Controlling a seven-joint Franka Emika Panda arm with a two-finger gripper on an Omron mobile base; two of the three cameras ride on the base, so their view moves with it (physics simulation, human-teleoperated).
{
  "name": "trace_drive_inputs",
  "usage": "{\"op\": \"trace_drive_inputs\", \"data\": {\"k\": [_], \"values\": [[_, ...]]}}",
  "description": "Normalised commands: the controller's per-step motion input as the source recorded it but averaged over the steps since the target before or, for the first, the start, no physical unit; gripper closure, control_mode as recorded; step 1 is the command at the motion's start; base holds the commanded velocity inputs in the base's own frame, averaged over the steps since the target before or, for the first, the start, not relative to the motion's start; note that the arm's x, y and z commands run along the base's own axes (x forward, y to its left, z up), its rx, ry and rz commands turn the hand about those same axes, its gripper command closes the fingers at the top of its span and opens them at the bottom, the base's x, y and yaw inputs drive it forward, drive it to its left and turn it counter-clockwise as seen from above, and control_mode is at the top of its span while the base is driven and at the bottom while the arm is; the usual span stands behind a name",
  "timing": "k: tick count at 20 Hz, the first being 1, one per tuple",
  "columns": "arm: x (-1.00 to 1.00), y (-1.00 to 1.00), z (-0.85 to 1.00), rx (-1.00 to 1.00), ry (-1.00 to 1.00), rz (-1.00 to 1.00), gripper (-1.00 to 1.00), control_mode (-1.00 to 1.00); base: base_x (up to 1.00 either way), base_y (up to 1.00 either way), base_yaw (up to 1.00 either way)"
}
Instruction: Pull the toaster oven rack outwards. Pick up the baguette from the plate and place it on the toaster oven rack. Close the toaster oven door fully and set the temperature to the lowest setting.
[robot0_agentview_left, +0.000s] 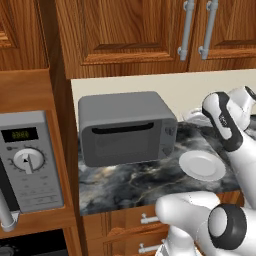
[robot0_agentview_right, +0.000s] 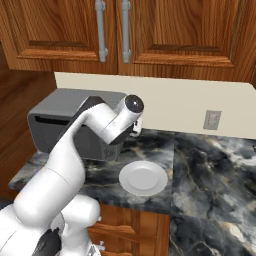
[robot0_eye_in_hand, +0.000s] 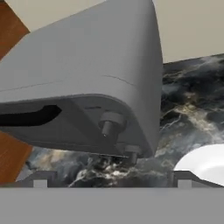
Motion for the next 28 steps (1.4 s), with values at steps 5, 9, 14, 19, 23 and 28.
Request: {"op": "trace_drive_inputs", "data": {"k": [5,9,14,19,23,28], "values": [[0.00,0.09,-0.28,-0.02,-0.44,0.00,-1.00,-1.00,0.00,0.00,0.00],[0.00,0.12,-0.11,0.00,-0.06,0.11,-1.00,-1.00,0.00,0.00,0.00],[0.30,0.00,-0.13,-0.01,0.00,0.00,-1.00,-1.00,0.00,0.00,0.00],[0.08,0.00,-0.25,-0.02,-0.02,-0.06,-1.00,-1.00,0.00,0.00,0.00],[0.04,0.08,-0.25,-0.03,-0.10,-0.07,-1.00,-1.00,0.00,0.00,0.00],[0.08,0.17,-0.13,-0.04,-0.15,-0.06,-1.00,-1.00,0.00,0.00,0.00]]}}
